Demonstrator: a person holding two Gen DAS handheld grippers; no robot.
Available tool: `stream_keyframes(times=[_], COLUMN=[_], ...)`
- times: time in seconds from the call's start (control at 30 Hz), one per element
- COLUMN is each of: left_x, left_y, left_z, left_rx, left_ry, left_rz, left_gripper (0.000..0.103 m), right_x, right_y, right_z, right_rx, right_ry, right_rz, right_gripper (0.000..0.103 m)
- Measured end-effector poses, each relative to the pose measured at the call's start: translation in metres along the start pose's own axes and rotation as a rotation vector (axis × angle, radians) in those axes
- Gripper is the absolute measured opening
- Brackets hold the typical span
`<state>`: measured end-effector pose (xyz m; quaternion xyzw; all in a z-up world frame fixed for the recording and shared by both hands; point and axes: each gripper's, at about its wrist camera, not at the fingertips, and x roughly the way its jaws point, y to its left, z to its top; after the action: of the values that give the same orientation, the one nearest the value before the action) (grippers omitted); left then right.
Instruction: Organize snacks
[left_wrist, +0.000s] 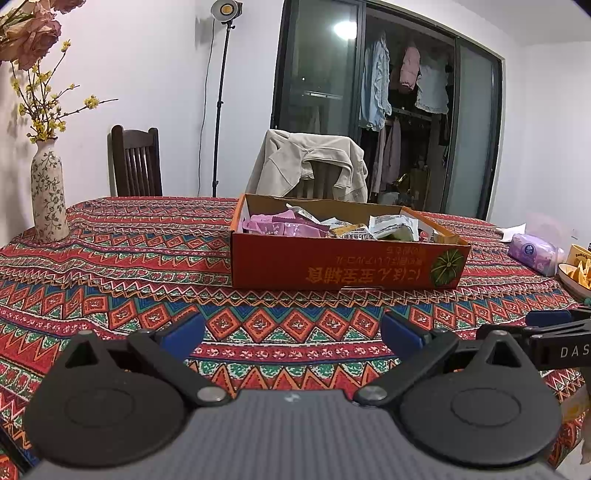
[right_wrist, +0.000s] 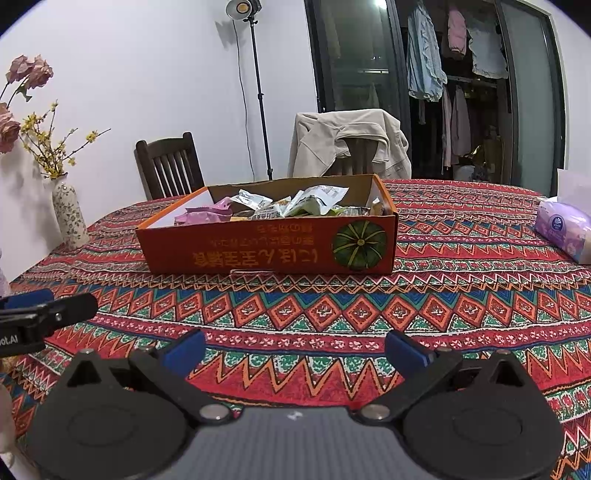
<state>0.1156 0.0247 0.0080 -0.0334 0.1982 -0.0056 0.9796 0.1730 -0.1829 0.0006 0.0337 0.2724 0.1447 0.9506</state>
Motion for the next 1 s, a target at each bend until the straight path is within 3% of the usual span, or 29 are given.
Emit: stream_keyframes(times=[1.0], left_x=[-0.0004], left_y=[0.0005], left_z=[0.0010], left_rx=[-0.001], left_ry=[0.003], left_rz=[-0.006], left_gripper=[0.103], right_x=[0.0006], right_y=[0.0003], right_z=[-0.0004], right_rx=[0.000], right_ry=[0.000], right_rz=[0.001], right_gripper=[0.103])
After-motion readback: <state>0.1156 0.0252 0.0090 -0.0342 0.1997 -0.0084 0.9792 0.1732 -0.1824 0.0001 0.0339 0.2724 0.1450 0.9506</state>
